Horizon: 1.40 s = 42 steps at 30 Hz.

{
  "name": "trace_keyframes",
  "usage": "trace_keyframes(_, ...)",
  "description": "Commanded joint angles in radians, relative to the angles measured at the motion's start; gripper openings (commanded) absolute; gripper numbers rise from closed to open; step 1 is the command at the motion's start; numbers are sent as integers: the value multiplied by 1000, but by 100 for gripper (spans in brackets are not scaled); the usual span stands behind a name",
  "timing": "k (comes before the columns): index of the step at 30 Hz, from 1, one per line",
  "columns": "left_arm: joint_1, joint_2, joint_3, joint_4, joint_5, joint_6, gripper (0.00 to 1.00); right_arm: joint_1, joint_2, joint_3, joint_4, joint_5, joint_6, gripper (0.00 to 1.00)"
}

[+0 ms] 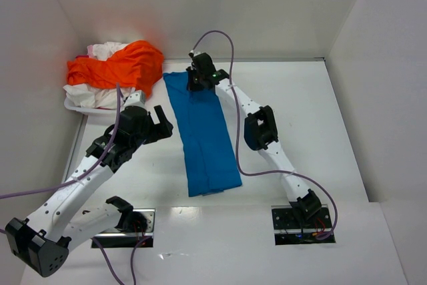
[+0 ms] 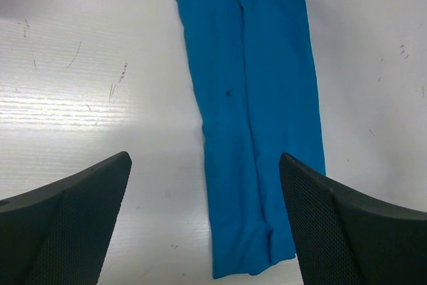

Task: Fold and stack the t-shirts
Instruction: Rotate the tshirt 90 degrees

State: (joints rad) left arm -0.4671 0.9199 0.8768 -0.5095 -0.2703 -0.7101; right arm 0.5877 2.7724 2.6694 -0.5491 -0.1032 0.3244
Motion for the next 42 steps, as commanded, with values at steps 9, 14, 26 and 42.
trace_keyframes(9,5,-26,-10,19,5,9,99,113,-28,21,23,-162,-5,9)
trace_keyframes(14,5,-35,-10,19,14,9,99,152,-52,-95,0,-182,-19,21)
trace_keyframes(26,5,-53,-19,28,14,9,99,97,-326,-427,179,-113,22,57)
trace_keyframes(42,112,227,131,61,69,101,99,-42,-350,-240,71,72,-64,64)
